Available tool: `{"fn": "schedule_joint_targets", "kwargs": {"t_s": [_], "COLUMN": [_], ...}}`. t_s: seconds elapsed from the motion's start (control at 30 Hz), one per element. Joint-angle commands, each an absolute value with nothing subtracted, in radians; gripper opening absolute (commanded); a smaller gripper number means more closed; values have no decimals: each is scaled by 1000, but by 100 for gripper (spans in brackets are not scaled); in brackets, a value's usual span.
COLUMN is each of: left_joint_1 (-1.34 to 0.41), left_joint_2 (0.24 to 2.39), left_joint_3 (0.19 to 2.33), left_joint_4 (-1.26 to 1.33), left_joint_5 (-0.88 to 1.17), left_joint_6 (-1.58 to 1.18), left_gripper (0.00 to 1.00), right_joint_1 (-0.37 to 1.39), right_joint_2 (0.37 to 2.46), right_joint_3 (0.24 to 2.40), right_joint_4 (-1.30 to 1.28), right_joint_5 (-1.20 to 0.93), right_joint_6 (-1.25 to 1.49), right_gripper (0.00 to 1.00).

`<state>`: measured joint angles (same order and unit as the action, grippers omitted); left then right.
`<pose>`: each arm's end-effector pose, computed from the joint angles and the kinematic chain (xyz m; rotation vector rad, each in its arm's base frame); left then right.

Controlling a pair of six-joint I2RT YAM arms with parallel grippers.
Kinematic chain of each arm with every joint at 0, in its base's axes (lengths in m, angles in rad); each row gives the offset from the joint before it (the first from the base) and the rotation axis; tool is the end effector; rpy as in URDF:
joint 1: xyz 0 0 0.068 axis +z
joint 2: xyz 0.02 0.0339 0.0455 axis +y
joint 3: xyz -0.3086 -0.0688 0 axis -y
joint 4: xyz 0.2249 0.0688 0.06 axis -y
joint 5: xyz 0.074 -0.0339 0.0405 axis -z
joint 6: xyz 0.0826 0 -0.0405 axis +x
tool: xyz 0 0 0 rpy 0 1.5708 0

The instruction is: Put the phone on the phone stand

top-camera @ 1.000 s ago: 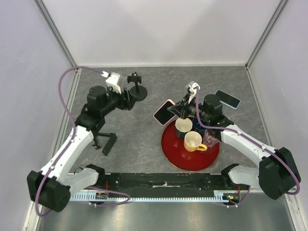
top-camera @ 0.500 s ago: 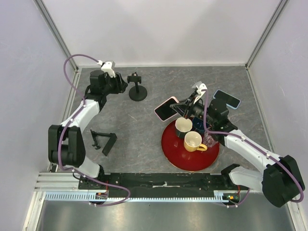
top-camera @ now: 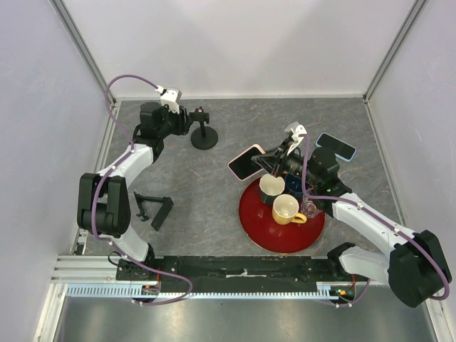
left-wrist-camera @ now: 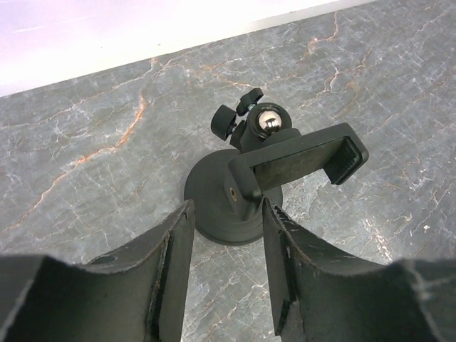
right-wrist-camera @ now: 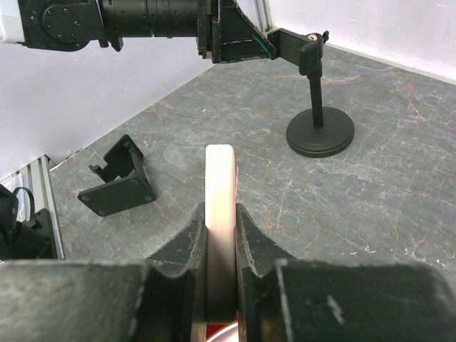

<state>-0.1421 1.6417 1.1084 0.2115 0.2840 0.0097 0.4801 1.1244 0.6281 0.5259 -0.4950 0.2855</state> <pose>0.4040 -0.0812 0.3102 0.3366 1.8649 -0.3588 0.2122 0.1548 0.3419 -0.5619 1.5302 0.9767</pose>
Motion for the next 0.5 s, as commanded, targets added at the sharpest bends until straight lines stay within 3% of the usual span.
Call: {"fn": "schedule_joint_targets", "kwargs": {"t_s": [0.0, 0.1, 0.37, 0.47], "left_joint_1": [-149, -152, -153, -153], "left_joint_2": [1660, 1670, 1686, 1684], "left_joint_3": [1143, 1138, 1154, 1154], "left_joint_4": [313, 331, 330, 328], "left_joint_5": [331, 333, 350, 344], "left_joint_6": [69, 66, 77, 84], "left_gripper": [47, 39, 44, 23], "right_joint_1": [479, 477, 479, 477], "right_joint_2": [1106, 1114, 1124, 1124], "right_joint_3": [640, 640, 644, 644], "right_joint_4": [660, 666, 672, 672], "right_joint_5": [-523, -531, -549, -551], "right_joint_6": [301, 301, 307, 304], "right_gripper": [0, 0, 0, 0]}}
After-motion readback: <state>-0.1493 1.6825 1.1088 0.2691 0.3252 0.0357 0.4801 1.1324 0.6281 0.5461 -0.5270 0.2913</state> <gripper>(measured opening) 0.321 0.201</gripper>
